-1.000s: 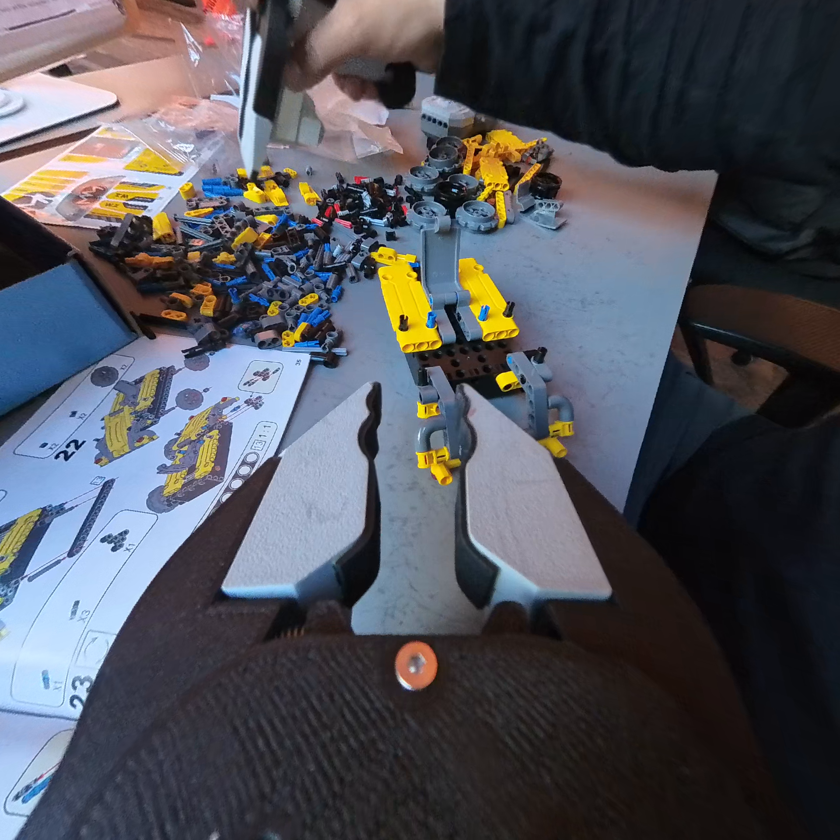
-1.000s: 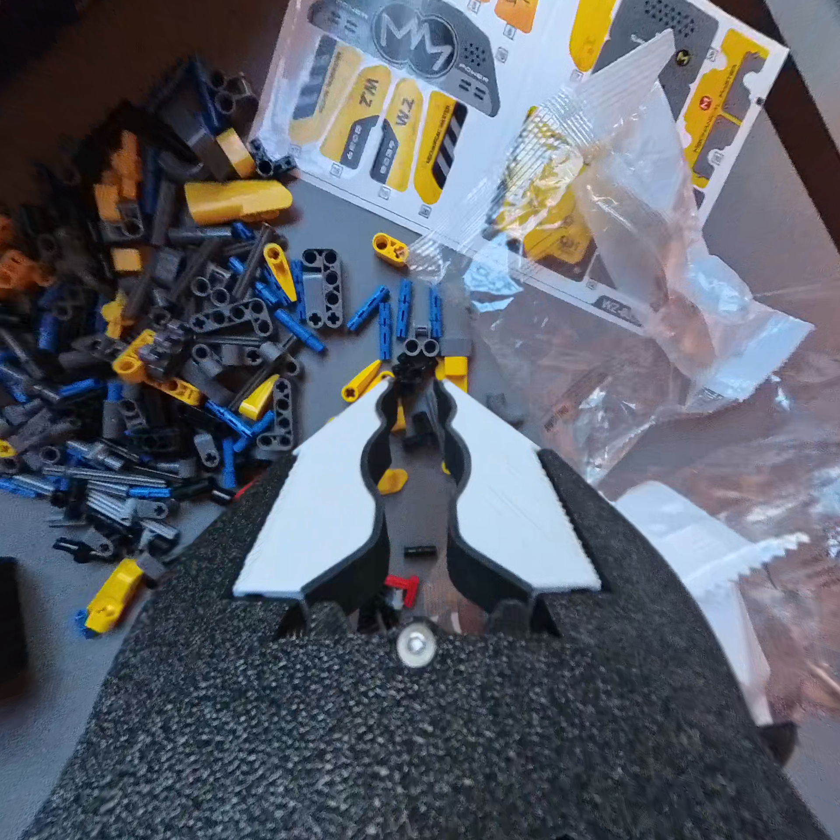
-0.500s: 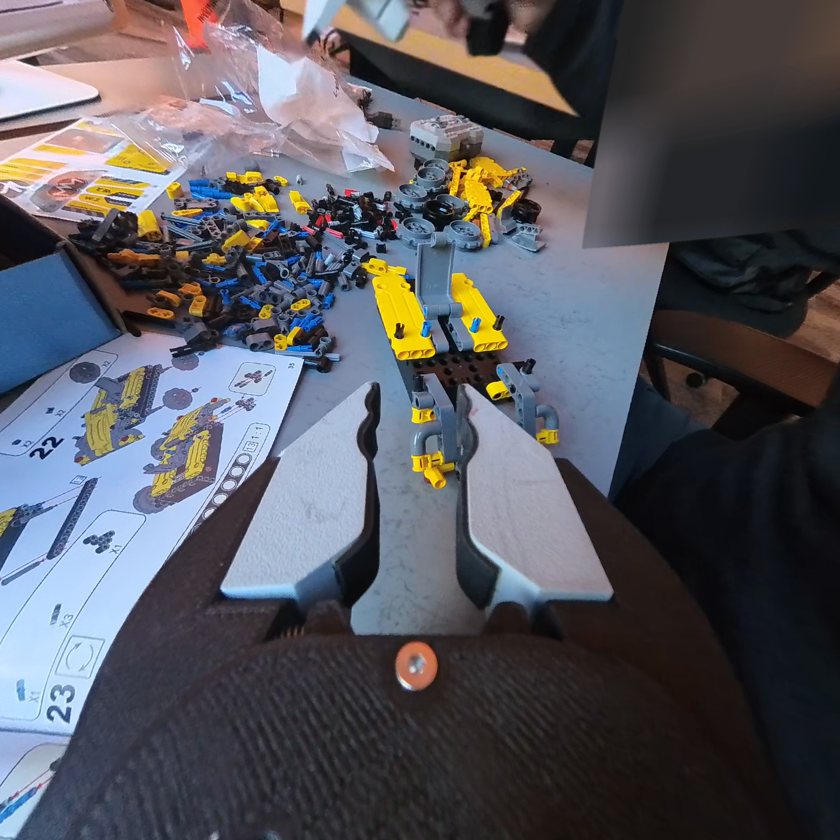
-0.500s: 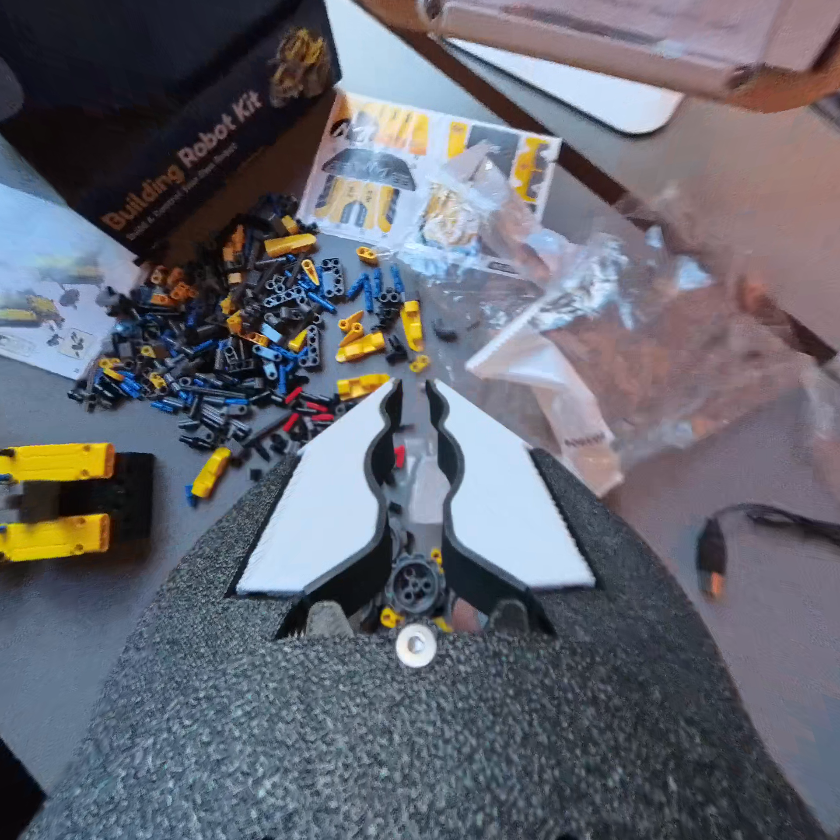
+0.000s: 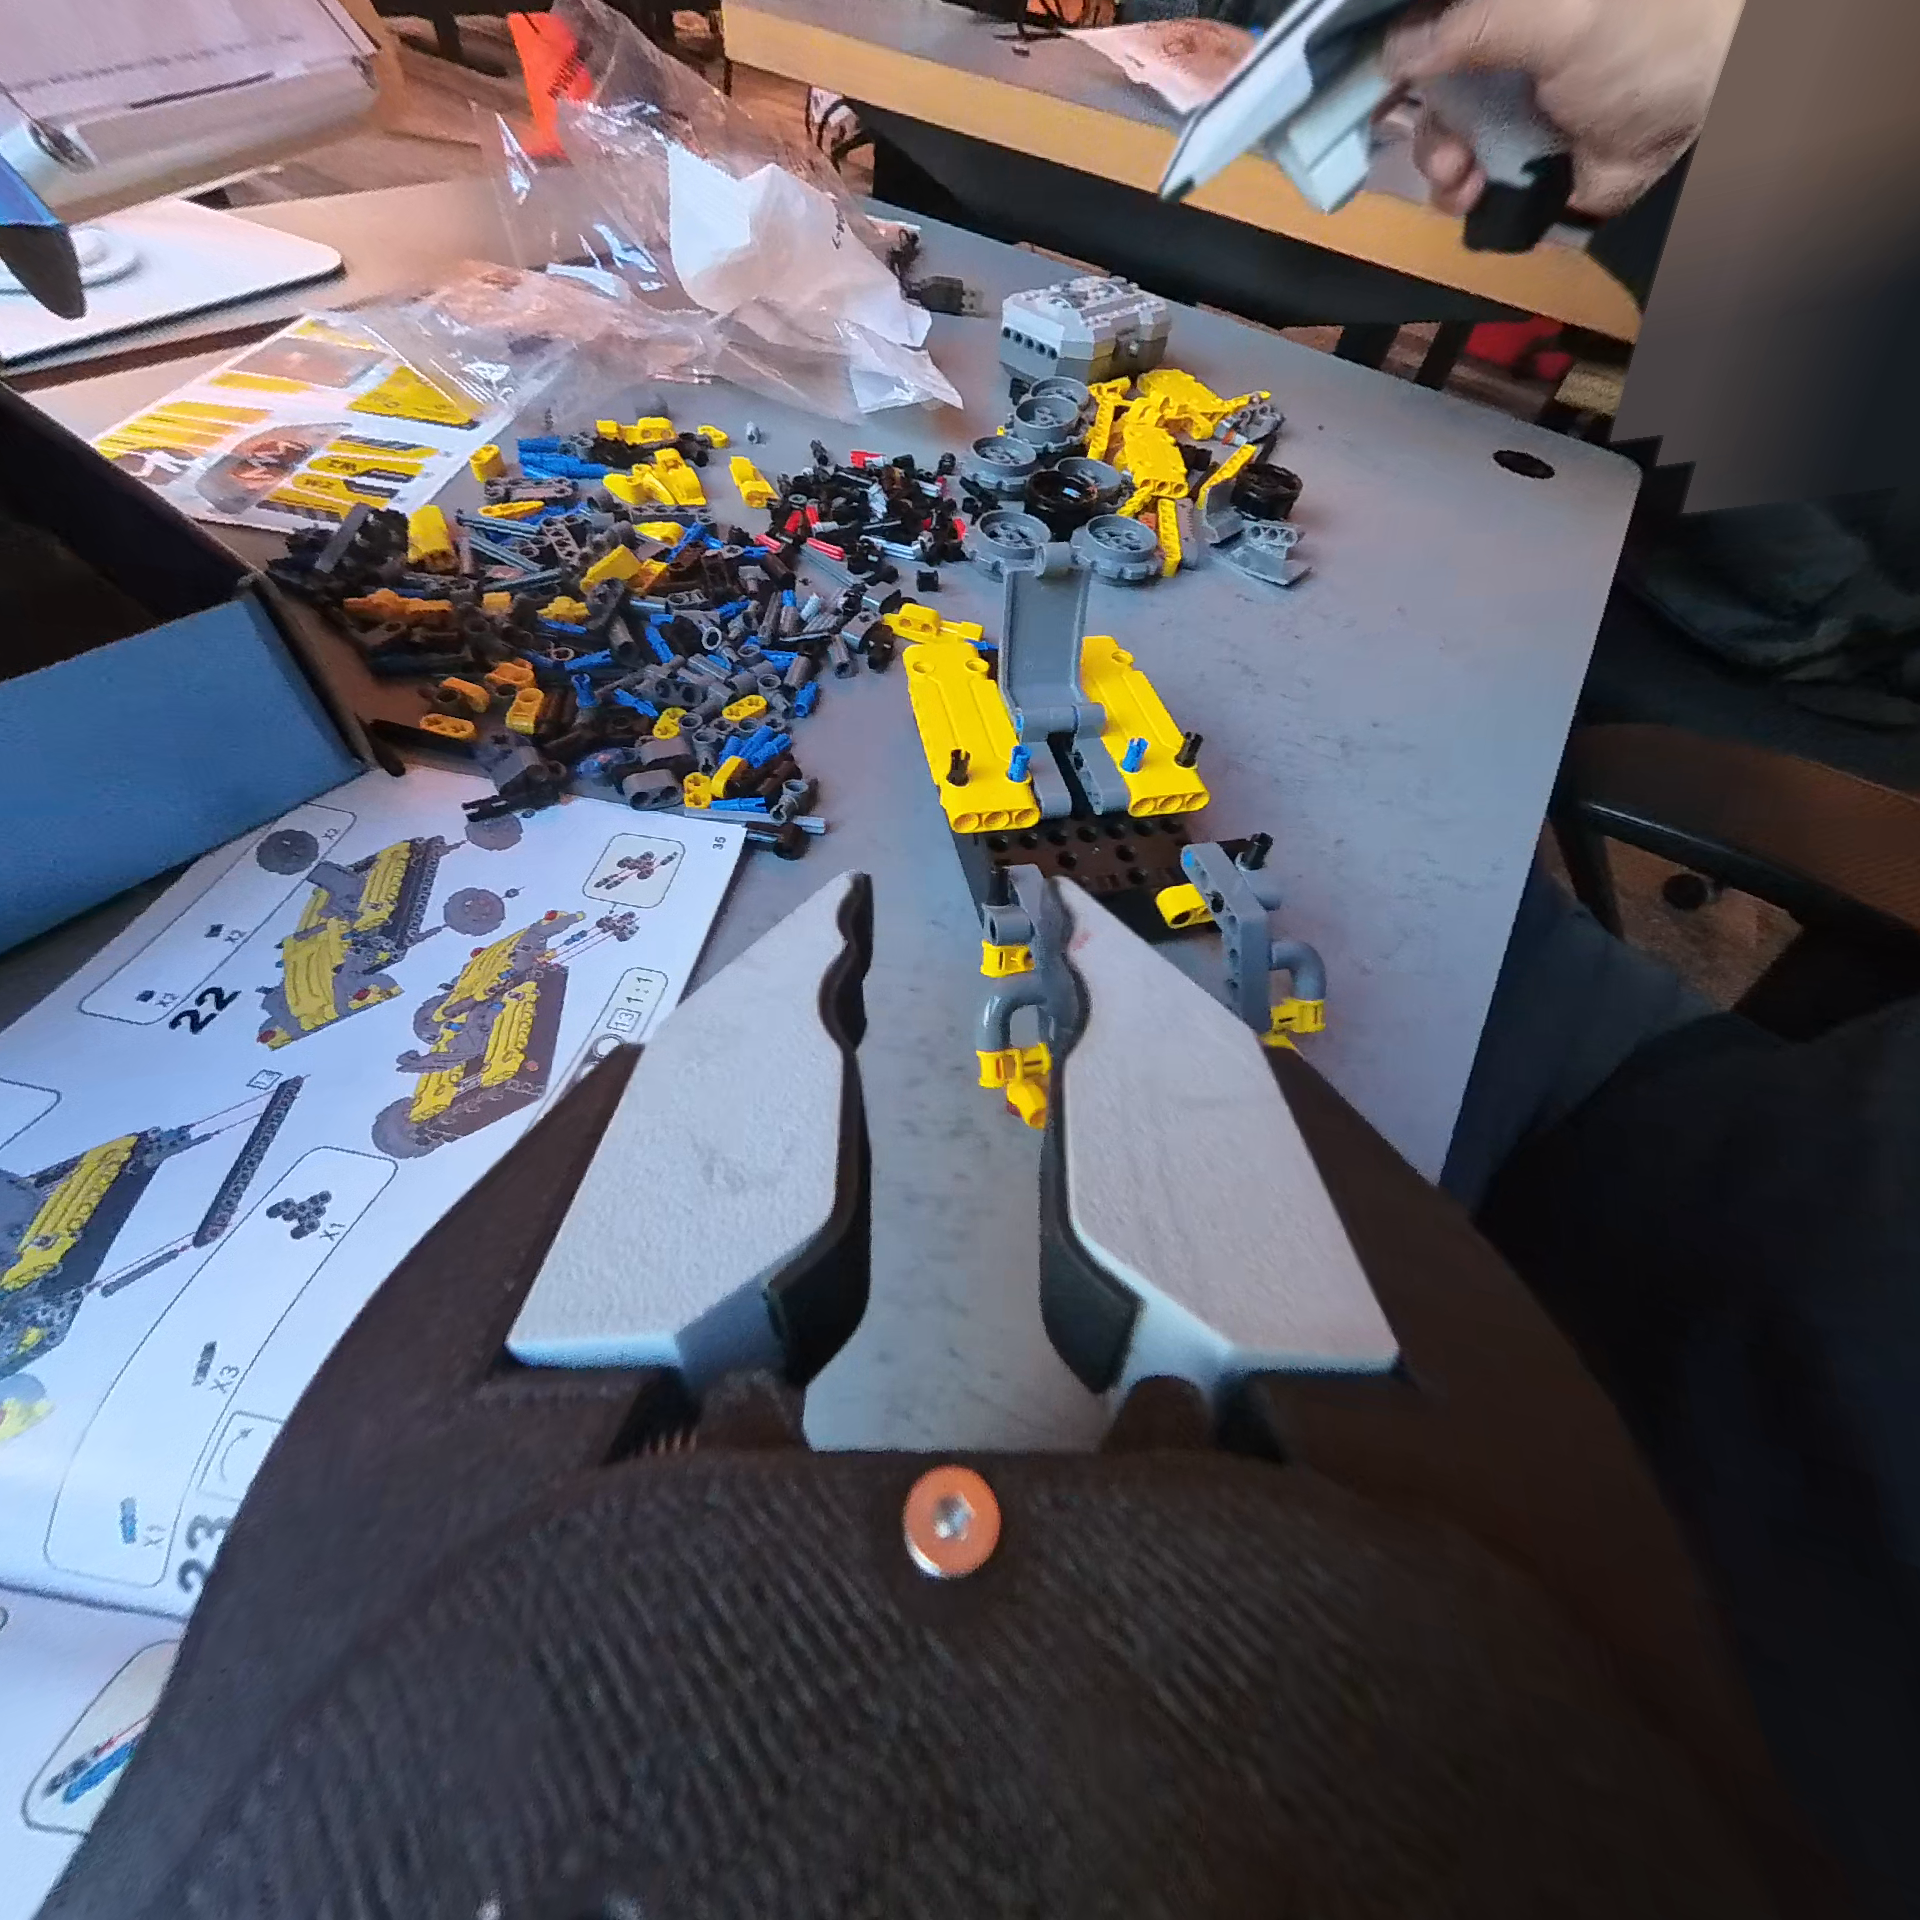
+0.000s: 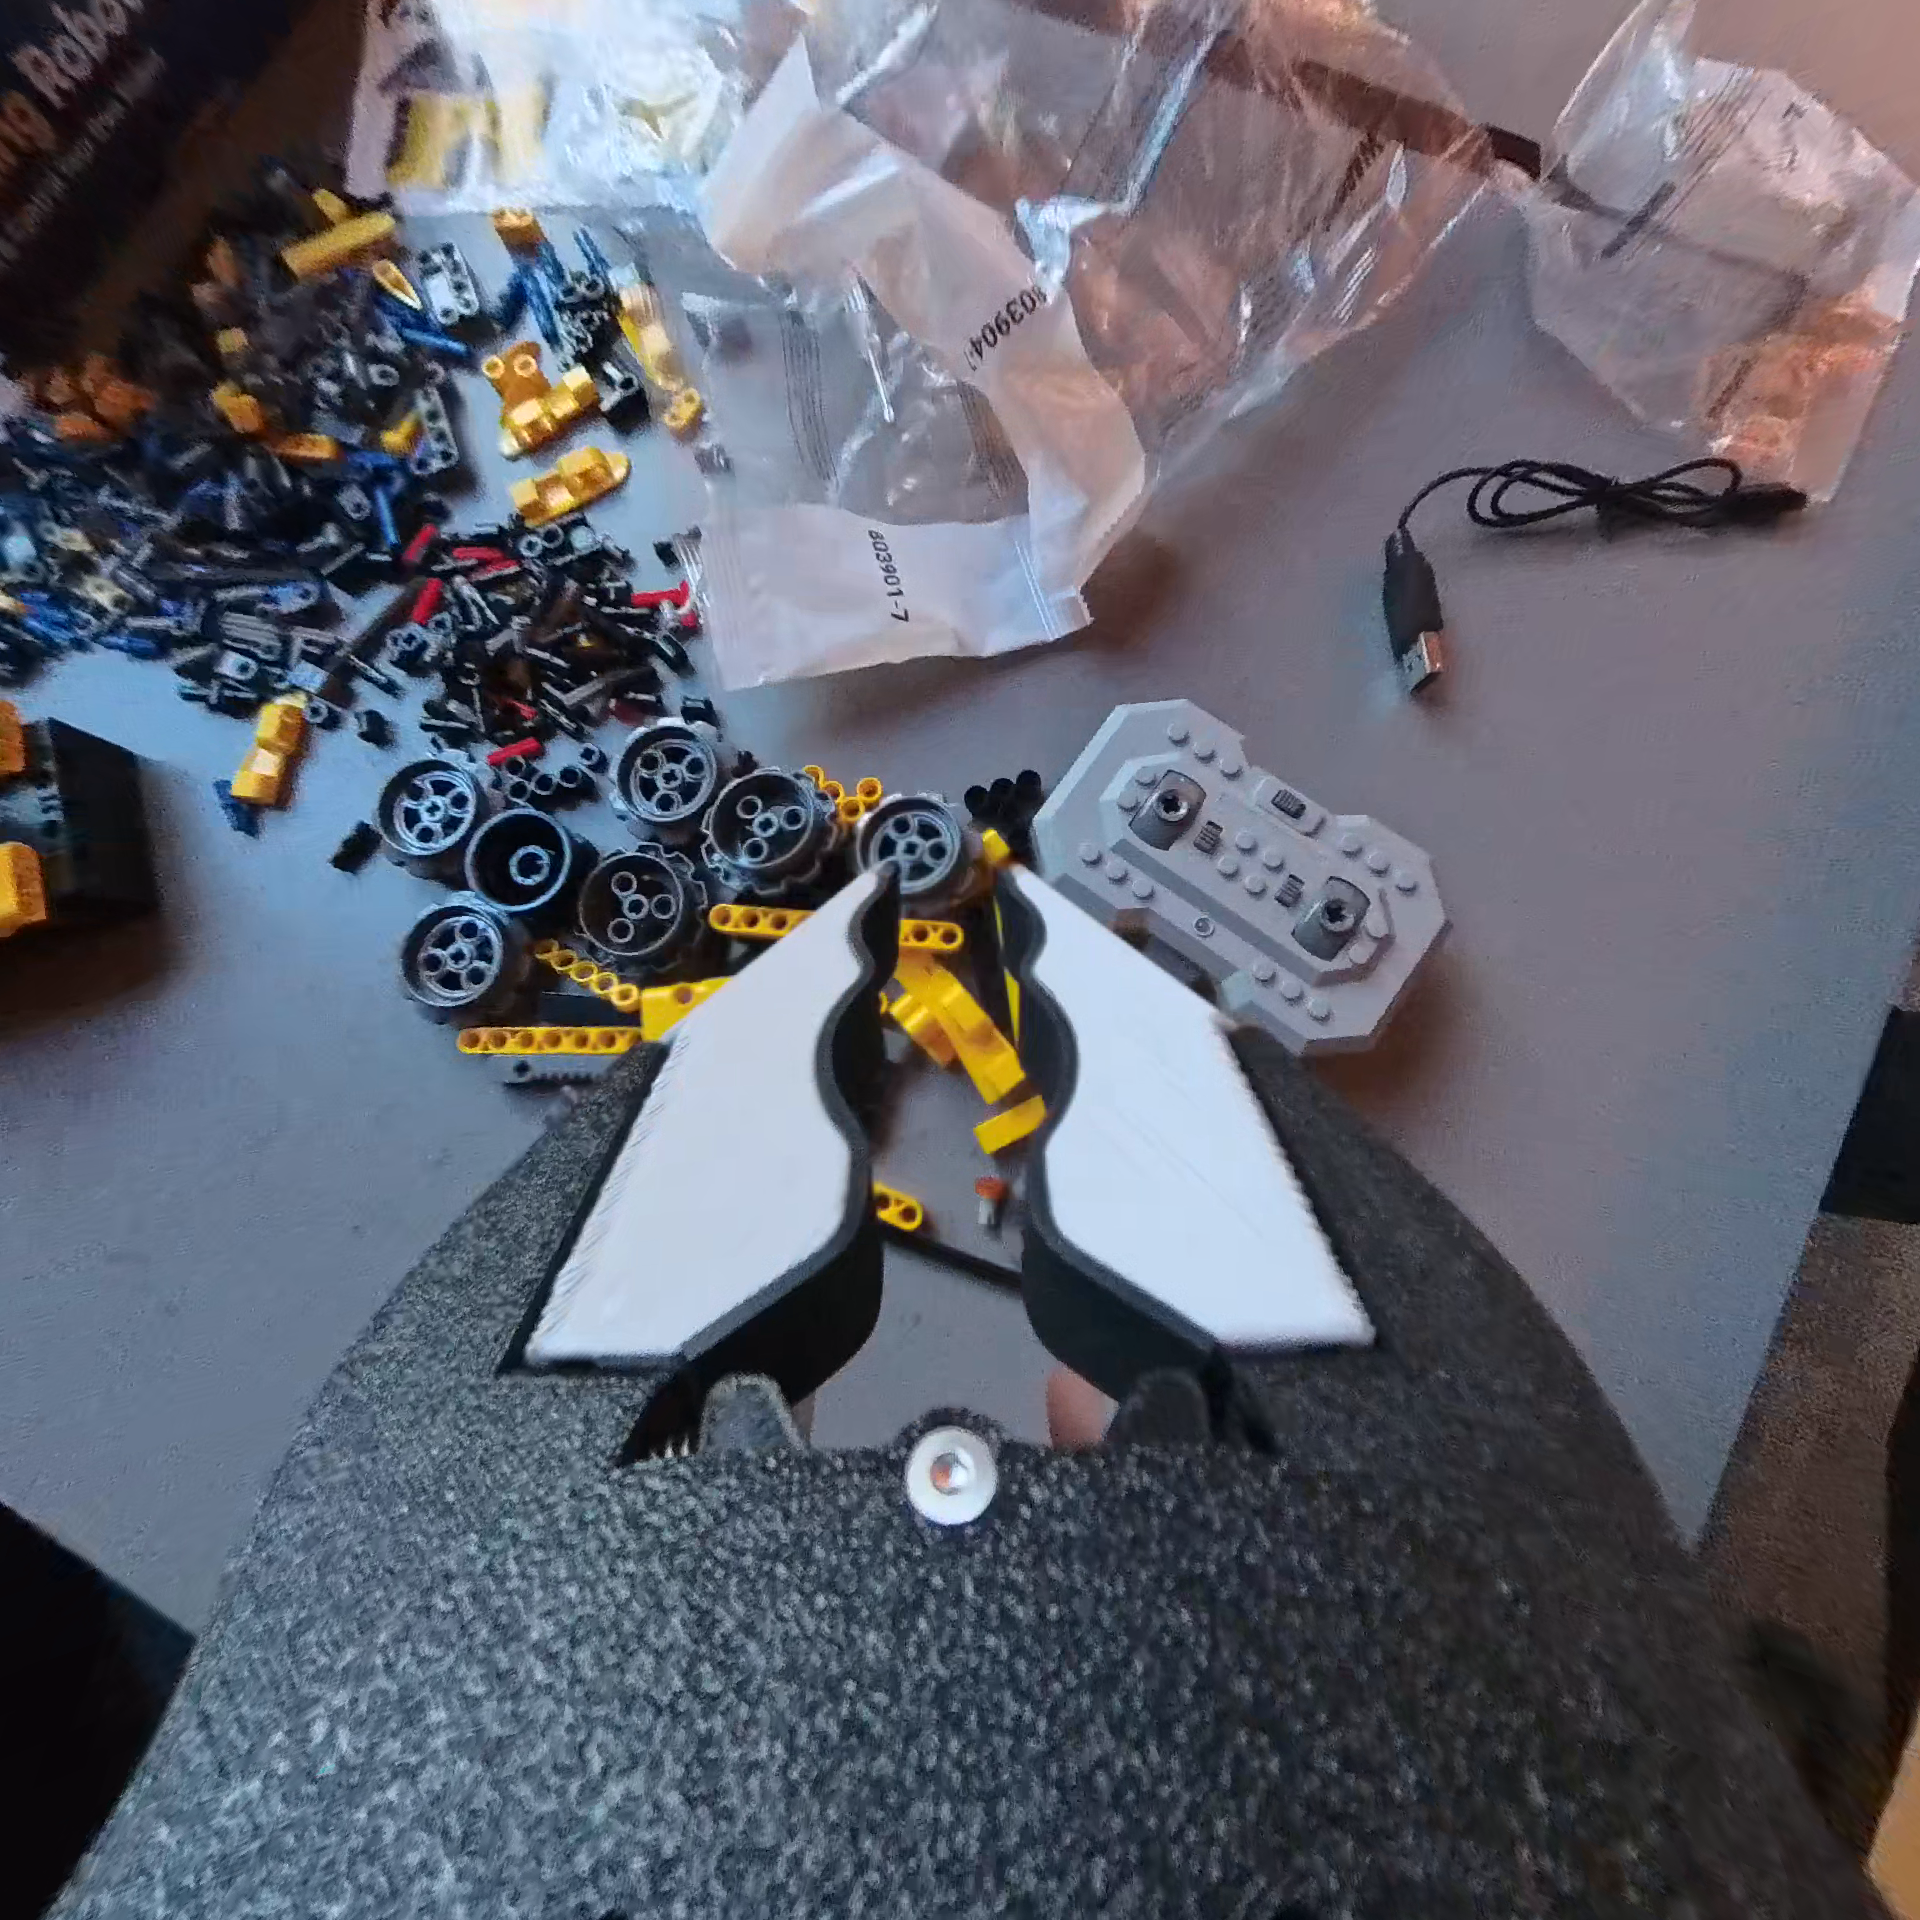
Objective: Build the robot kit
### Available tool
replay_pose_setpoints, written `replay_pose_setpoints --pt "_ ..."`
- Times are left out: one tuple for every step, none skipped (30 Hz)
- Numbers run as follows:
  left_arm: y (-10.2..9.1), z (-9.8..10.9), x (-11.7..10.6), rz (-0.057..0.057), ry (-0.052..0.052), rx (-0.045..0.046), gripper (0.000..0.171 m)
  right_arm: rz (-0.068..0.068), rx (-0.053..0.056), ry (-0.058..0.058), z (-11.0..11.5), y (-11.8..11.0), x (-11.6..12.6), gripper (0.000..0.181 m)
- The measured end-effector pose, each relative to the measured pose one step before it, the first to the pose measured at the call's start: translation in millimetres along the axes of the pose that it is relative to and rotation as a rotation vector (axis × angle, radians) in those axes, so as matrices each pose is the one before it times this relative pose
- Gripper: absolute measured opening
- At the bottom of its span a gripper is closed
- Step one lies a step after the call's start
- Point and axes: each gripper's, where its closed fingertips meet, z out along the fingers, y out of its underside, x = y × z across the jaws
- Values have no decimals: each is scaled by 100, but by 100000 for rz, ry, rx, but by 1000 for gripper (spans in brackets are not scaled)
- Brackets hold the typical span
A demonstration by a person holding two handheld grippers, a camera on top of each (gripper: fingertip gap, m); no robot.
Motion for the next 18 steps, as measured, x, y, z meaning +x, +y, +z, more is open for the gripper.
replay_pose_setpoints --pt "10 40 -84 57 -662 -119 28 -1954 -1665 360 786 141 132 18" --pt "14 33 -67 51 -626 -216 28 -2802 -1460 782 935 -116 95 18" --pt "18 46 -93 5 -646 -230 28 -2650 -1896 478 999 -196 26 16" --pt "21 41 -77 -9 -628 -229 28 -2094 -2681 -338 1114 -257 -99 16" --pt "34 28 -70 33 -588 -291 28 -2038 -3024 -1149 1130 -260 -271 16" --pt "30 36 -47 123 -515 -274 28 -2274 -3662 54 1076 -168 -65 16" --pt "15 8 -34 221 -471 -121 28 -1745 -5195 1945 986 88 286 14" --pt "-9 -9 -12 298 -351 67 28 -1419 -5527 1461 831 164 189 14" --pt "-32 -22 13 315 -143 228 28 -1142 -4738 -259 656 156 -89 14" --pt "-43 -37 24 218 -24 363 28 813 -5303 -653 537 357 -92 14" --pt "-52 -37 -2 15 -16 410 28 2005 -5152 177 381 385 72 18" --pt "-34 -34 -21 -188 -2 301 28 1208 -3694 858 244 282 168 19" --pt "-25 -21 -19 -240 119 157 28 709 -2849 1444 54 306 188 16" --pt "-7 -9 10 -190 244 57 28 448 -2441 1507 14 266 222 16" --pt "-7 4 28 -98 306 28 28 -129 -1660 2091 -26 151 327 18" --pt "-3 -8 49 0 398 53 28 -268 -541 1967 0 35 302 19" --pt "-7 -7 56 26 461 78 28 440 -298 306 64 35 88 19" --pt "-22 -17 51 16 451 152 28 1292 -296 -1362 155 14 -102 20"
